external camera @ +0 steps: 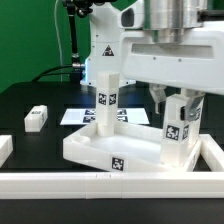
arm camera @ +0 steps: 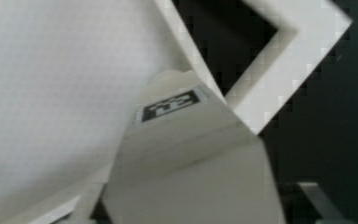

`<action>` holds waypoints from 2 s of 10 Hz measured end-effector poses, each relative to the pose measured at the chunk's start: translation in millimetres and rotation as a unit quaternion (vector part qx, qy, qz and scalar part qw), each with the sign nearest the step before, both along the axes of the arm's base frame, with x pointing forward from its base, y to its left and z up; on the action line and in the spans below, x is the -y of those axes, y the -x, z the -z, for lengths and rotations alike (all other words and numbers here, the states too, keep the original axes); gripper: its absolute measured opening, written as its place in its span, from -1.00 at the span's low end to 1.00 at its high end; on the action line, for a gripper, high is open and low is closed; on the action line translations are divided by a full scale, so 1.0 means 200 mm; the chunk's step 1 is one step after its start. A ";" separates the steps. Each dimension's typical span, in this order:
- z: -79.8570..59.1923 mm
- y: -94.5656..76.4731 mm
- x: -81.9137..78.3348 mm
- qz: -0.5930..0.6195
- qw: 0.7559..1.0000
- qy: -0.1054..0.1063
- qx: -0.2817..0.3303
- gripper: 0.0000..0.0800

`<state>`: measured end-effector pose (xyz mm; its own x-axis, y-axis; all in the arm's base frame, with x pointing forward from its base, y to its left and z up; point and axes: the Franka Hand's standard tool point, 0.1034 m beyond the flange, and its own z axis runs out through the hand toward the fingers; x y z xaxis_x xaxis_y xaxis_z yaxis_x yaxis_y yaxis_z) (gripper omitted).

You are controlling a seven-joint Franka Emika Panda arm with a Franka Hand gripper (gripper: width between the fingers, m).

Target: Assemble desk

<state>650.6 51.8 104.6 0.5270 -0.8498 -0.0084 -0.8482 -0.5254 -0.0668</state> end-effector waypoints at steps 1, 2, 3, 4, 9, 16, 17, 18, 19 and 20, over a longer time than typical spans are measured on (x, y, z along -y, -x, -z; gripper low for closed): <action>0.00 0.00 0.00 0.000 1.000 0.001 0.000 -0.19; 0.00 0.00 0.00 -0.002 1.000 0.001 -0.001 -0.19; 0.00 0.00 0.01 -0.002 1.000 0.001 -0.001 -0.19; 0.00 0.00 0.01 -0.002 1.000 0.001 -0.001 -0.19; -0.17 -0.04 0.12 -0.040 0.999 -0.004 0.023 0.60; -0.24 -0.03 0.28 -0.047 0.998 -0.006 0.028 0.62; -0.25 -0.03 0.29 -0.050 0.998 -0.006 0.028 0.62; -0.27 0.01 0.36 -0.098 0.995 -0.011 0.035 0.62; -0.32 0.10 0.50 -0.123 0.991 -0.020 0.041 0.62; -0.36 0.17 0.60 -0.166 0.985 -0.020 0.043 0.62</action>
Offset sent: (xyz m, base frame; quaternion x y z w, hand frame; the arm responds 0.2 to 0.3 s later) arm 0.0000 0.0000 0.0000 0.0000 0.0000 0.0000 1.0000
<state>616.0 -67.7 176.3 0.7762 -0.6302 0.0188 -0.6203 -0.7686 -0.1567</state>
